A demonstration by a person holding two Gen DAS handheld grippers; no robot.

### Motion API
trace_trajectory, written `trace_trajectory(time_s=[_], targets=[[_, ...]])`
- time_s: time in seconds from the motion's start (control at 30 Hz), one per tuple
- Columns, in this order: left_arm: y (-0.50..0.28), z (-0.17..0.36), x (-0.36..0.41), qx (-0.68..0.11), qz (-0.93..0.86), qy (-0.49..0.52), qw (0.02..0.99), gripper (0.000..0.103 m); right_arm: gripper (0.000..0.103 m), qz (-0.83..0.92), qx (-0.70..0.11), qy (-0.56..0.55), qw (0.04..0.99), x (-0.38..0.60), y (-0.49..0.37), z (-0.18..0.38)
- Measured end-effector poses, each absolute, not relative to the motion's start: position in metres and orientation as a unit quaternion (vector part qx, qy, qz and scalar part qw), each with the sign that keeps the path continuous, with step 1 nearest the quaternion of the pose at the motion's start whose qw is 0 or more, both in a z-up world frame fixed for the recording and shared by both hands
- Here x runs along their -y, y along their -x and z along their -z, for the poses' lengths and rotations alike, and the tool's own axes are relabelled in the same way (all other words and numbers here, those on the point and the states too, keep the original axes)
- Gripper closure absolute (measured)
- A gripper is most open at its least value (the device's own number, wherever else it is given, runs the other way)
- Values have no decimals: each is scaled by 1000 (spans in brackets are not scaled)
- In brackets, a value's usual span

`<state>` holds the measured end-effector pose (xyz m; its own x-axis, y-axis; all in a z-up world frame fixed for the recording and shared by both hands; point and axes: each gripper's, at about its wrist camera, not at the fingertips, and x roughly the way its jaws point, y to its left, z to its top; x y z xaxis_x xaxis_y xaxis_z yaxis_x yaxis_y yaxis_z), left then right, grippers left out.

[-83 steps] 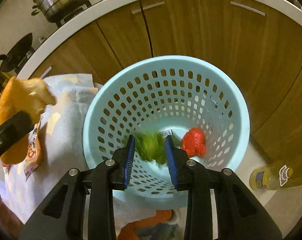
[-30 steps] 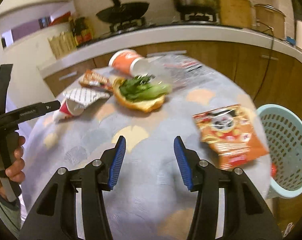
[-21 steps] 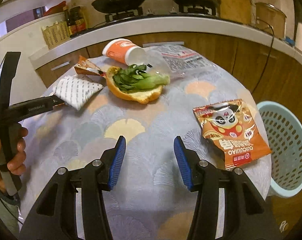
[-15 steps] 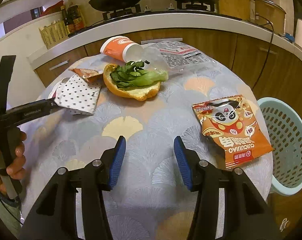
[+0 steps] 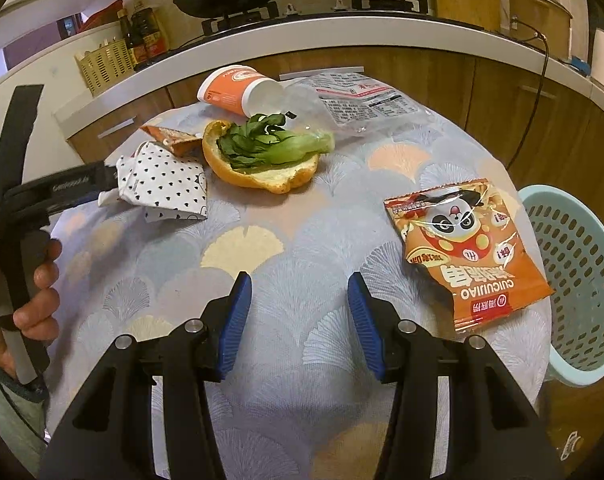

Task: Collect trash
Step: 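Move both tools back over the table toward the paper cup, then grasp the red-and-white paper cup with the left tool while the right tool grasps the polka-dot wrapper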

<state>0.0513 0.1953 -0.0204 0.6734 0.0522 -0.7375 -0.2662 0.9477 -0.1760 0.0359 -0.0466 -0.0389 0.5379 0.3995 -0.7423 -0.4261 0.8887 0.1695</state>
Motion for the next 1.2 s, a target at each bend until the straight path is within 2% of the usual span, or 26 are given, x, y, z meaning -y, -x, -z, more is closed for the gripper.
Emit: trace_trajectory(time_s=[0.33,0.5,0.63,0.83,1.03,1.17,1.2], targets=[[-56,25,-200,-401,-119,120,900,23,56,-237,-424,14,874,47,-37,40],[-14,21,-227,-403,-156,81,898,24,56,-241,-425,16,873,45,-36,40],[15,15,-263,-396,-154,121,897,24,56,-242,-421,28,874,40,-35,40],[6,3,-263,-365,-49,180,912,23,55,-239,-414,49,877,33,-30,40],[-25,30,-278,-393,-52,238,887,21,54,-243,-428,24,870,41,-36,42],[-33,32,-262,-393,-68,215,892,23,54,-244,-433,21,868,41,-37,43],[-34,32,-258,-392,-70,209,893,28,54,-244,-431,25,868,39,-36,43]])
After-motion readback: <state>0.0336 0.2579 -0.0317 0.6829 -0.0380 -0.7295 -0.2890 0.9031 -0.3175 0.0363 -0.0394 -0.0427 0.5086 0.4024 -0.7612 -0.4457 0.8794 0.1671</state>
